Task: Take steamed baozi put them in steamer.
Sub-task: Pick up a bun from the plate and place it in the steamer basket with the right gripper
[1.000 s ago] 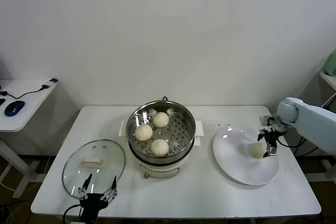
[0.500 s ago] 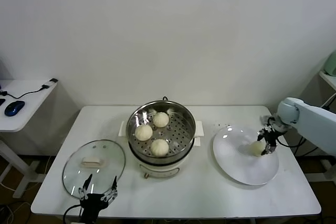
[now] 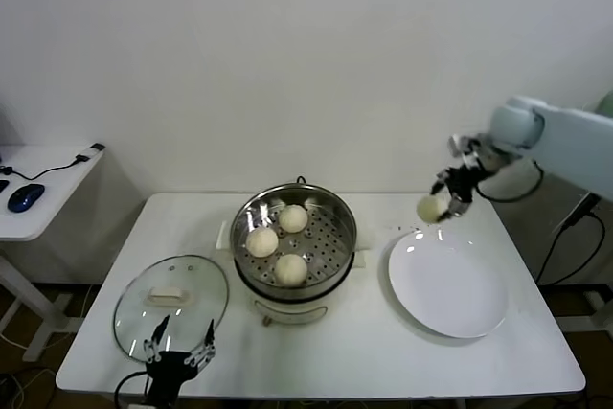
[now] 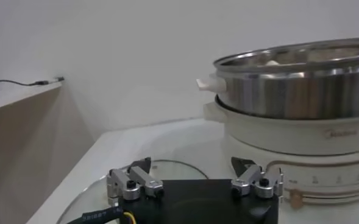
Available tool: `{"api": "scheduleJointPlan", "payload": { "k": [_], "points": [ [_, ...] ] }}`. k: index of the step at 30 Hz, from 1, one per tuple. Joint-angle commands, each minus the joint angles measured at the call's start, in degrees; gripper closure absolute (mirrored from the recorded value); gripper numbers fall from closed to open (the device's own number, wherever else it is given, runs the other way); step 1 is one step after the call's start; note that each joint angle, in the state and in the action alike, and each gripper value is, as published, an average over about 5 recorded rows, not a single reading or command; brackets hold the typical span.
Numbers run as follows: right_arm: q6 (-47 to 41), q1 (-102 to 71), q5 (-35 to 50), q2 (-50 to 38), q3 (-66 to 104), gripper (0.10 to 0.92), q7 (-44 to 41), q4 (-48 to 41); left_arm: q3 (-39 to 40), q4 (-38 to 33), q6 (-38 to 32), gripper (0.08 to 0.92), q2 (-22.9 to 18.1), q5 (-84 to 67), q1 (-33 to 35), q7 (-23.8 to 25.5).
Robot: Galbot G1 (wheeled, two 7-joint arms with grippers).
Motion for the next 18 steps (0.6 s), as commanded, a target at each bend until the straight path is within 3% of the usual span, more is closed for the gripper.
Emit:
{"api": "scheduleJointPlan", "payload": {
  "k": [1, 7, 18],
  "points": [
    [-10.6, 16.4, 22.7, 13.5, -5.7, 0.355, 6.6, 15.1, 0.0, 0.0, -0.1, 0.177, 0.2, 0.0, 0.0, 0.0],
    [-14.1, 5.0, 21.6, 20.2, -3.0, 0.355, 13.3, 14.9, 0.1, -0.6, 0.2, 0.177, 0.0, -0.4, -0.4, 0.2],
    [-15.7, -9.1, 10.2, 24.3, -2.9, 0.355, 16.7, 3.1, -0.6, -0.7, 0.2, 0.177, -0.3, -0.7, -0.8, 0.3]
  ]
}}
